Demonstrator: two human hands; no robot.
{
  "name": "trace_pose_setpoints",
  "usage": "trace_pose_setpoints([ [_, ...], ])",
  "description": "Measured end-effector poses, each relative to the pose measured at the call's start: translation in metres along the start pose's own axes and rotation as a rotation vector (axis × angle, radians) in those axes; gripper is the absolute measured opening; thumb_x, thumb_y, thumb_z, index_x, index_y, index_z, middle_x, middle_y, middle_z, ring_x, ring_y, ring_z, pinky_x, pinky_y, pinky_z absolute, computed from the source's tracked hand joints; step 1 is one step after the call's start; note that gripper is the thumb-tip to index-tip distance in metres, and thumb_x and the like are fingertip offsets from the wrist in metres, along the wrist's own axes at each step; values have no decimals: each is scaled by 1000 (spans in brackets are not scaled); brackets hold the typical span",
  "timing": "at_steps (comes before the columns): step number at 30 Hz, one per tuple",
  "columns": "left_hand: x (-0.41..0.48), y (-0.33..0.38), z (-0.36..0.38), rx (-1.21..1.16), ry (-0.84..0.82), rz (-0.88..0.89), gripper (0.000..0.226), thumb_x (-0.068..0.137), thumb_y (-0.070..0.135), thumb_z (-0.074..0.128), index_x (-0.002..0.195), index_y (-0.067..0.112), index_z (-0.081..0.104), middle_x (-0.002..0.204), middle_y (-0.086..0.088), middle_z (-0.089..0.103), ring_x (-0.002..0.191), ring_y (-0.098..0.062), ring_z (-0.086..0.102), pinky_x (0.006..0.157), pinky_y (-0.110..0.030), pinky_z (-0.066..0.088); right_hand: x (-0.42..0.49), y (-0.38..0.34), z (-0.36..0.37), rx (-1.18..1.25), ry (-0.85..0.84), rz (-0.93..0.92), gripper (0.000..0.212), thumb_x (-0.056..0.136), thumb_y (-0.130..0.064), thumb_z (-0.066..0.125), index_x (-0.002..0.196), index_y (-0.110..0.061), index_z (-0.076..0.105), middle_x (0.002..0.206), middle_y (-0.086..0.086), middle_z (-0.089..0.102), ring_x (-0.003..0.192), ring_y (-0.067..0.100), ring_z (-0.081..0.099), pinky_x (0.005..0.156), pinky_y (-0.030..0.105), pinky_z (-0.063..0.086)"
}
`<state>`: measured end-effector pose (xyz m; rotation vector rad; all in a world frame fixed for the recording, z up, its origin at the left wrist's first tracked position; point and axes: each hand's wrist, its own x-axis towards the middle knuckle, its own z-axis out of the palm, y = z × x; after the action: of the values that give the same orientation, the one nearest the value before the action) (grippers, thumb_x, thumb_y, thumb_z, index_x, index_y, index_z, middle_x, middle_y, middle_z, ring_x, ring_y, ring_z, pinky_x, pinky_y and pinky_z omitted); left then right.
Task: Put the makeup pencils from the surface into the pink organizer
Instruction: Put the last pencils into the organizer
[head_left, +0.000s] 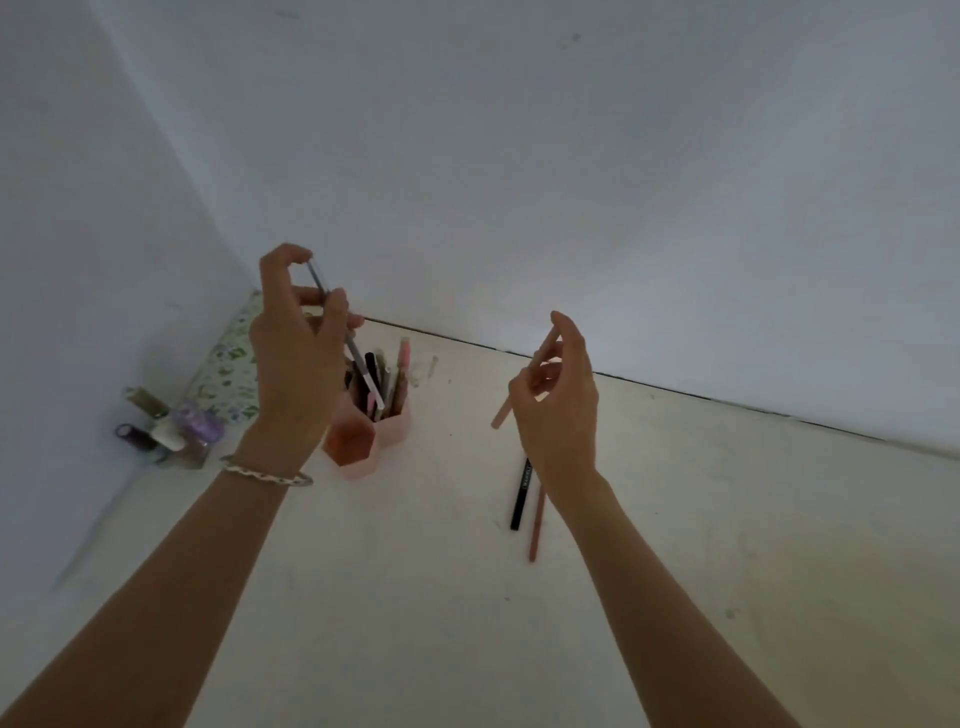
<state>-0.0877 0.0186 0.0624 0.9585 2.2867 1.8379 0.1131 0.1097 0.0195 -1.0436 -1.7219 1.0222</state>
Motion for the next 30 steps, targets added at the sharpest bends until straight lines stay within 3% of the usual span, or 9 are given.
trace_pose_setpoints([
  [3, 3, -20, -4, 36, 2, 37, 26, 97, 23, 56, 117, 33, 43, 82, 11, 70, 73, -6, 73, 57, -30, 59, -4, -6, 11, -23, -16, -56, 68, 85, 1, 58, 137, -37, 38, 95, -1, 55, 77, 13, 58, 66, 6, 47],
  [7, 0, -36, -1, 186, -86, 128, 16, 97, 22, 56, 112, 24, 51, 86, 1, 71, 76, -15, 70, 68, -19, 51, -10, -9, 17, -54, 8, -93, 66, 85, 4, 59, 140, -26, 40, 92, -3, 57, 79, 12, 59, 73, 8, 47],
  [8, -3, -38, -1, 299, -127, 204, 11, 96, 22, 56, 106, 17, 58, 89, -4, 71, 83, -22, 69, 75, -21, 49, -11, -10, 19, -52, 12, -91, 65, 85, 4, 59, 139, -26, 40, 92, -3, 57, 80, 12, 59, 74, 8, 46],
  [11, -9, -41, -5, 621, -135, 450, 24, 98, 22, 56, 94, 5, 73, 108, -14, 71, 110, -34, 61, 100, -43, 45, -13, -17, 27, -17, 37, -117, 64, 84, 6, 59, 138, -24, 41, 92, -3, 57, 80, 12, 61, 76, 12, 49],
  [16, 7, -26, -29, 492, 57, 459, 26, 100, 15, 45, 112, 7, 66, 115, -9, 65, 115, -30, 54, 101, -41, 38, -7, -28, 56, 75, 83, -222, 63, 86, 6, 58, 138, -24, 39, 95, -2, 57, 83, 14, 62, 78, 17, 52],
  [21, 11, -13, -45, 383, 89, 405, 26, 99, 11, 44, 115, 5, 64, 108, -8, 66, 105, -26, 55, 94, -25, 36, -16, -15, 86, -9, -73, -259, 52, 91, -3, 58, 137, -20, 41, 95, -9, 55, 85, 11, 61, 80, 19, 53],
  [26, -7, -5, -41, 306, 50, 347, 26, 95, 8, 46, 113, 4, 65, 102, -6, 68, 98, -20, 57, 90, -11, 34, -37, 8, 93, -237, -204, -354, 23, 95, -9, 57, 114, -5, 69, 106, 6, 65, 92, 16, 64, 81, 34, 55],
  [28, -17, 2, -33, 278, 18, 348, 27, 94, 9, 45, 113, 4, 65, 102, -5, 67, 97, -19, 57, 90, -7, 33, -41, 9, 85, -211, -170, -329, 33, 98, -15, 48, 124, -6, 64, 105, 6, 63, 92, 11, 61, 82, 21, 51],
  [30, -31, 10, -18, 238, -33, 371, 27, 94, 12, 44, 113, 7, 64, 100, -1, 66, 95, -16, 57, 88, -12, 38, -39, 9, 71, -176, -16, -263, 36, 97, -15, 43, 129, -7, 58, 102, 2, 61, 87, 3, 57, 77, 7, 44],
])
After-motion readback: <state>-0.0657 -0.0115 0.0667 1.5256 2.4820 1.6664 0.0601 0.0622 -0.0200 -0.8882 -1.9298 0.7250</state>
